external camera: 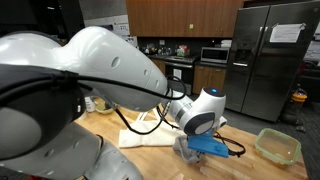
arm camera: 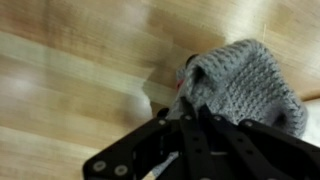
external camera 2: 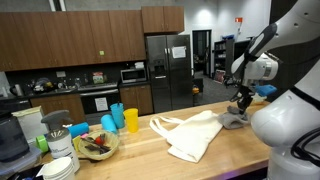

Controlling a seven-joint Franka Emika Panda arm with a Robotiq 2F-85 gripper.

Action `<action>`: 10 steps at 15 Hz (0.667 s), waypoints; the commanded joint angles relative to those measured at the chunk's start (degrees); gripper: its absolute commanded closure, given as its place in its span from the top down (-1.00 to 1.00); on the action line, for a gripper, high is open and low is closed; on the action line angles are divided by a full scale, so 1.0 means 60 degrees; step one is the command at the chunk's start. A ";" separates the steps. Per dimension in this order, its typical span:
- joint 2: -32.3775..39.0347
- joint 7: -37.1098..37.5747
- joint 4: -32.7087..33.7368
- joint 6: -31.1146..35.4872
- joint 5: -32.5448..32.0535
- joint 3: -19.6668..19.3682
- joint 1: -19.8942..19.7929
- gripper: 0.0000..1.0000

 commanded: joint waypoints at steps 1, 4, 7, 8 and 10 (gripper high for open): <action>0.0026 -0.0911 0.0000 0.0061 0.0458 -0.0786 -0.0823 -0.98; 0.0001 -0.1498 -0.0007 0.0002 0.0720 -0.1657 -0.1629 -0.98; -0.0032 -0.1990 -0.0012 -0.0078 0.0927 -0.2668 -0.2308 -0.98; -0.0036 -0.2119 -0.0014 -0.0102 0.0916 -0.2988 -0.2541 -0.98; -0.0009 -0.2373 -0.0018 -0.0159 0.0614 -0.3401 -0.2928 -0.98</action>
